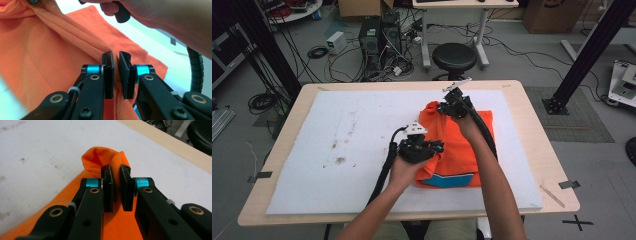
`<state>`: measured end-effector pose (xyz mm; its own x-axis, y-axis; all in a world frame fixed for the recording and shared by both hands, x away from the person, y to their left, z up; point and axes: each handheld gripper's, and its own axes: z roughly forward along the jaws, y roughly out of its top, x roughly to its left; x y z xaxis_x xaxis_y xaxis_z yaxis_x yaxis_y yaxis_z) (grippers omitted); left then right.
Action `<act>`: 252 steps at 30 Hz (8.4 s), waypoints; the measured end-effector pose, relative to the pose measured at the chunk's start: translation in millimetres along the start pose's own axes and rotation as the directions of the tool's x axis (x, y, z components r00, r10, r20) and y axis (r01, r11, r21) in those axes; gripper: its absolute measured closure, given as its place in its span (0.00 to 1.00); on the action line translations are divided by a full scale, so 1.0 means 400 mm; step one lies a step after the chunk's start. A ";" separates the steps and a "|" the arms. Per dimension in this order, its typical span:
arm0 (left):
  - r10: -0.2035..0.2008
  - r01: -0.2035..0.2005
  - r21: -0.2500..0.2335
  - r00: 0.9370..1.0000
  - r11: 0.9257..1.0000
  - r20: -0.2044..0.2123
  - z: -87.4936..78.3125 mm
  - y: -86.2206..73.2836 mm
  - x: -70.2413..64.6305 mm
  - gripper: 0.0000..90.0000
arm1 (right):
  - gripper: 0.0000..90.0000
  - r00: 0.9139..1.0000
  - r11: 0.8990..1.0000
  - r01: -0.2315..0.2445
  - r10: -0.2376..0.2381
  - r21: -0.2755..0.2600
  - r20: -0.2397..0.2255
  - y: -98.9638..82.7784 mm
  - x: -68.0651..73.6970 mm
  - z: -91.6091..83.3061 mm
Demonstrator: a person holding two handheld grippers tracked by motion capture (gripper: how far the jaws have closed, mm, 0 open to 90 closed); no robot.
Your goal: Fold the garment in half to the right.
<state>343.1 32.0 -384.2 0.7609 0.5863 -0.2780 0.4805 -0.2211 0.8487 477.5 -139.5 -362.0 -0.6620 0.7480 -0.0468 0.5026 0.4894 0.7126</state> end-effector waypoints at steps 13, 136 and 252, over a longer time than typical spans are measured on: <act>0.018 -0.018 -0.004 0.999 1.000 0.050 0.137 0.060 -0.090 0.91 | 0.93 0.995 0.998 -0.056 0.054 0.022 0.089 -0.073 -0.120 -0.090; -0.026 -0.020 -0.192 0.972 0.981 -0.233 -0.284 -0.190 0.305 0.26 | 0.40 1.000 0.979 0.016 -0.018 0.202 0.007 -0.248 0.115 -0.082; -0.014 -0.021 -0.158 0.975 0.987 -0.220 -0.253 -0.191 0.298 0.26 | 0.75 0.879 0.914 -0.400 0.361 0.067 0.312 -0.303 -0.248 -0.111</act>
<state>352.8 197.9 -436.7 0.6398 0.7462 -0.1843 0.3892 -0.1077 0.9148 457.6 -293.1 -412.5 -0.2265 0.9740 -0.0020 0.7612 0.1783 0.6235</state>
